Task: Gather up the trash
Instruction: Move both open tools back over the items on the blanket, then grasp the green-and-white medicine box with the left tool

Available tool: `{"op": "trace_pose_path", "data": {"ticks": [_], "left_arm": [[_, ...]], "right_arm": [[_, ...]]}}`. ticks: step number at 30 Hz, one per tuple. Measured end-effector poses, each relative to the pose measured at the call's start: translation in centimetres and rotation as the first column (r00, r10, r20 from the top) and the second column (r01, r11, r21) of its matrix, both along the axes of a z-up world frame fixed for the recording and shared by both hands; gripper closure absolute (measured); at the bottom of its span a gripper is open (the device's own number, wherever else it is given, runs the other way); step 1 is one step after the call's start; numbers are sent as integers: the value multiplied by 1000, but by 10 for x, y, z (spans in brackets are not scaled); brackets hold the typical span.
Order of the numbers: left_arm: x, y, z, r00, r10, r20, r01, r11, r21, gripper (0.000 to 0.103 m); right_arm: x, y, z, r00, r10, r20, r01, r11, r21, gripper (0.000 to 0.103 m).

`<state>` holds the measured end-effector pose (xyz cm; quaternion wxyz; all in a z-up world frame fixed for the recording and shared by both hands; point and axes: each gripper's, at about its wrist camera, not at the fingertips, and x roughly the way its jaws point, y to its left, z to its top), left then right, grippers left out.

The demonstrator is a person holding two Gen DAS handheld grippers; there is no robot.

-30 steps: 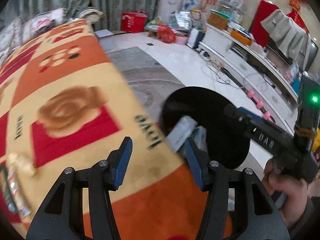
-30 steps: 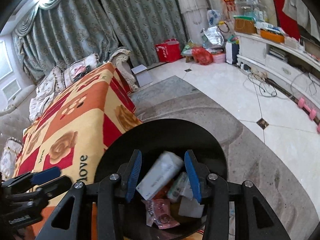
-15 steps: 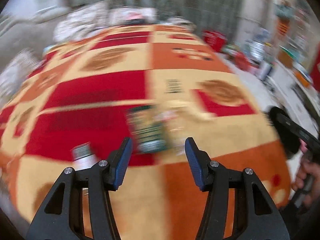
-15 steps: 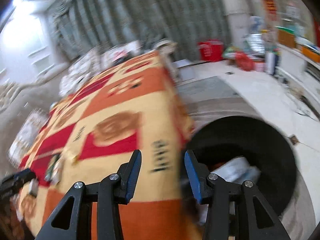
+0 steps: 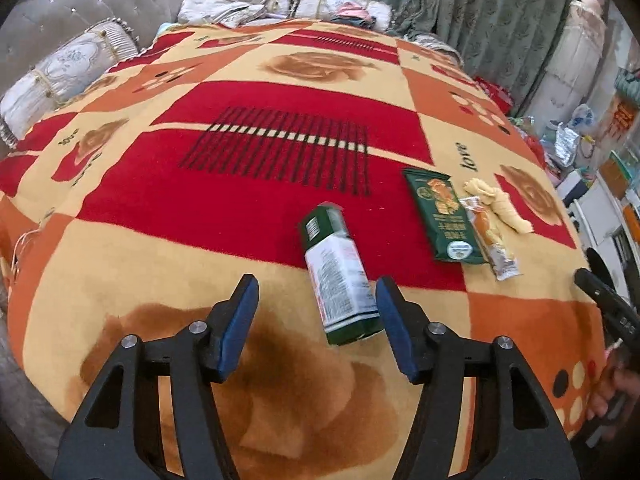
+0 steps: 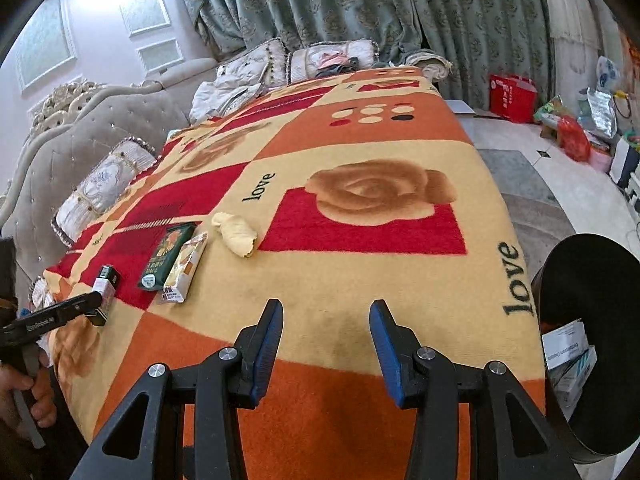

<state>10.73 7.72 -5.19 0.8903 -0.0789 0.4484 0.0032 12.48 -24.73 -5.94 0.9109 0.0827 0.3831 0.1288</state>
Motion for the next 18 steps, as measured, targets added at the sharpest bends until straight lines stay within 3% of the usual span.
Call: {"op": "trace_pose_path", "data": {"ticks": [11,12,13,15,18], "left_arm": [[12,-10,-4,1000,-26,1,26,999,-20,44],[12,-11,-4,999,-33,5,33,999,-15,54],[11,-13,-4,999,-46,6,46,999,-10,72],[9,-17,-4,998,-64,6,64,998,4,80],[3,-20,-5,996,-85,4,85,996,14,80]], "right_arm": [[0,8,4,999,35,18,-35,999,4,60],[-1,8,4,999,39,21,-39,999,9,60],[-1,9,5,999,45,25,-45,999,15,60],[-3,16,8,996,78,47,-80,996,42,60],[4,43,7,987,156,35,-158,985,66,60]]}}
